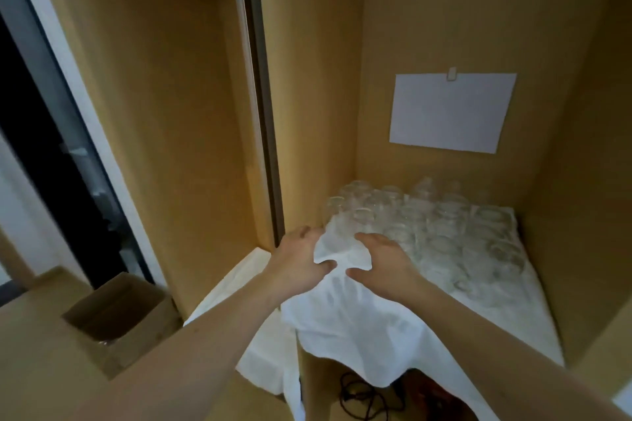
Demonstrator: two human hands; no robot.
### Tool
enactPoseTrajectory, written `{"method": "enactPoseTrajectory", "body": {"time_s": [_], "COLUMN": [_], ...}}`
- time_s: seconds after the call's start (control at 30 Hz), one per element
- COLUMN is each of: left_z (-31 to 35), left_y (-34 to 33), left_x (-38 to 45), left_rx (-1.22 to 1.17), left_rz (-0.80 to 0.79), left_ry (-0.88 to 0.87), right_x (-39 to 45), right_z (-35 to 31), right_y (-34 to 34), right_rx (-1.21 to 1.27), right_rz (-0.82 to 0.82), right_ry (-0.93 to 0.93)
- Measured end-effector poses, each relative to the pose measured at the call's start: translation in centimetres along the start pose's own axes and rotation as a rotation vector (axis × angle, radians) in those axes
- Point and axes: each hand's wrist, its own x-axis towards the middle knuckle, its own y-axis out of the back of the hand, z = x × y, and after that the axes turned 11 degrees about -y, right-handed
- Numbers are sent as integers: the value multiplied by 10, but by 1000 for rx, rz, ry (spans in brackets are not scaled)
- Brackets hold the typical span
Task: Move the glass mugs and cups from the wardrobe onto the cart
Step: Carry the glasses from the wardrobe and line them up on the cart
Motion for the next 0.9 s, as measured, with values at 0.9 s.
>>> {"method": "enactPoseTrajectory", "body": {"time_s": [0.9], "left_z": [21], "left_y": [-37], "left_x": [215], "left_rx": [-87], "left_rz": [-44], "left_ry": [-352], "right_x": [92], "right_z": [88], "right_y": [71], "right_rx": [23], "right_rz": [240], "right_ry": [-375]}}
